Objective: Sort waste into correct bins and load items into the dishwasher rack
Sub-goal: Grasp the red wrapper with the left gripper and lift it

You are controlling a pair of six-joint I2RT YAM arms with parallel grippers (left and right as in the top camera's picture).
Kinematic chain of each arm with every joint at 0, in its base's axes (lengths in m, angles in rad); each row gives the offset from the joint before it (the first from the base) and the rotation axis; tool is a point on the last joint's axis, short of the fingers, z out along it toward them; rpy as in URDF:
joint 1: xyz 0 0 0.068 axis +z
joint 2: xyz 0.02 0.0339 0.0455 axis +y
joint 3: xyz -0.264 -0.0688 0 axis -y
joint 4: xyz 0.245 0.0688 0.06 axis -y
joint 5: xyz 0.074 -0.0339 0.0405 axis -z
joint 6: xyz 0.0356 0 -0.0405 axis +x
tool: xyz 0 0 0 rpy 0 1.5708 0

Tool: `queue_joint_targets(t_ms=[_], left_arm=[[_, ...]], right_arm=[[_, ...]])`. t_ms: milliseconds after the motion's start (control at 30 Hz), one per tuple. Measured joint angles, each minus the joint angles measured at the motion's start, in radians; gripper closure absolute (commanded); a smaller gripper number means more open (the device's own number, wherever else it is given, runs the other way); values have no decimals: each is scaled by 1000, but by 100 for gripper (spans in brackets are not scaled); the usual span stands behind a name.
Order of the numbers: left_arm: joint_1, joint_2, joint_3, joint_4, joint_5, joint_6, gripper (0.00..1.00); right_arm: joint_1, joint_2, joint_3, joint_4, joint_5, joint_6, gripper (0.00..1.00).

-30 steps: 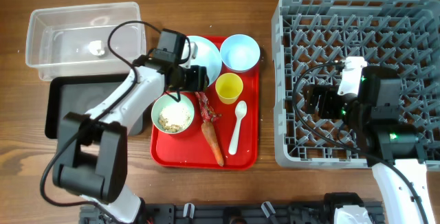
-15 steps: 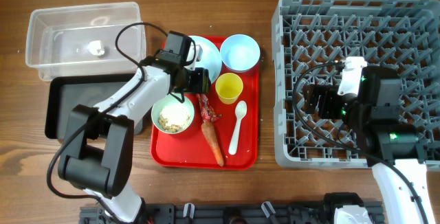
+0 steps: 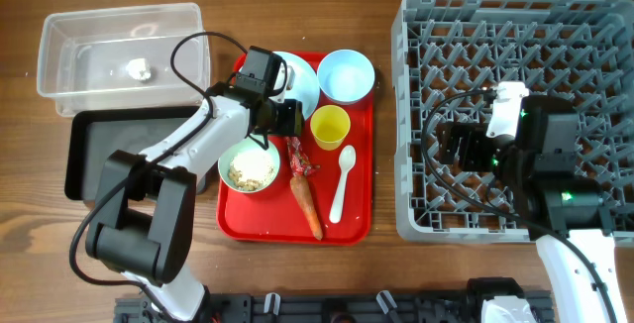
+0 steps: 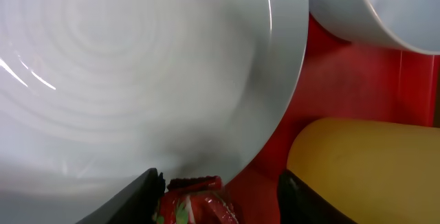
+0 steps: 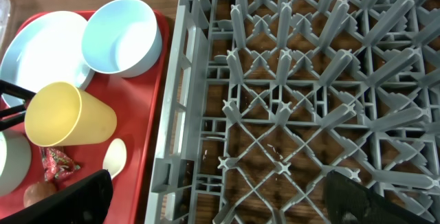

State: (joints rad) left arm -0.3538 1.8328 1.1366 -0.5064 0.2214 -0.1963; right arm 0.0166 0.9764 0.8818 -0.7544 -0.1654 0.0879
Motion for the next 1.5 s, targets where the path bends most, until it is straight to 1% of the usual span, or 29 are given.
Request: queue_joint_targets(t_ms=[200,267,367,467,500,567,600,1100,1333,1500], left_arm=[[0,0,0,2,0,0,49],[0,0,0,2,0,0,53],[0,0,0,0,0,-2,66],[0,0,0,-9,-4,0,74],[0,0,0,-11,-5,0,78],[0,0,0,-13,-7,1,91],[0,0,0,-13,-7,-1,96],[14,-2,0,3,-8,0,96],[34,-63,3,3,-8,0,96],[34,-69,5,11,-8,0,96]], right_arm=[[0,0,0,0,0,0,0],[0,0,0,0,0,0,0],[0,0,0,0,0,0,0],[0,0,0,0,0,0,0],[0,0,0,0,0,0,0],[0,0,0,0,0,0,0],[0,0,0,0,0,0,0],[0,0,0,-1,0,0,0],[0,0,0,-1,0,0,0],[0,0,0,-1,0,0,0]])
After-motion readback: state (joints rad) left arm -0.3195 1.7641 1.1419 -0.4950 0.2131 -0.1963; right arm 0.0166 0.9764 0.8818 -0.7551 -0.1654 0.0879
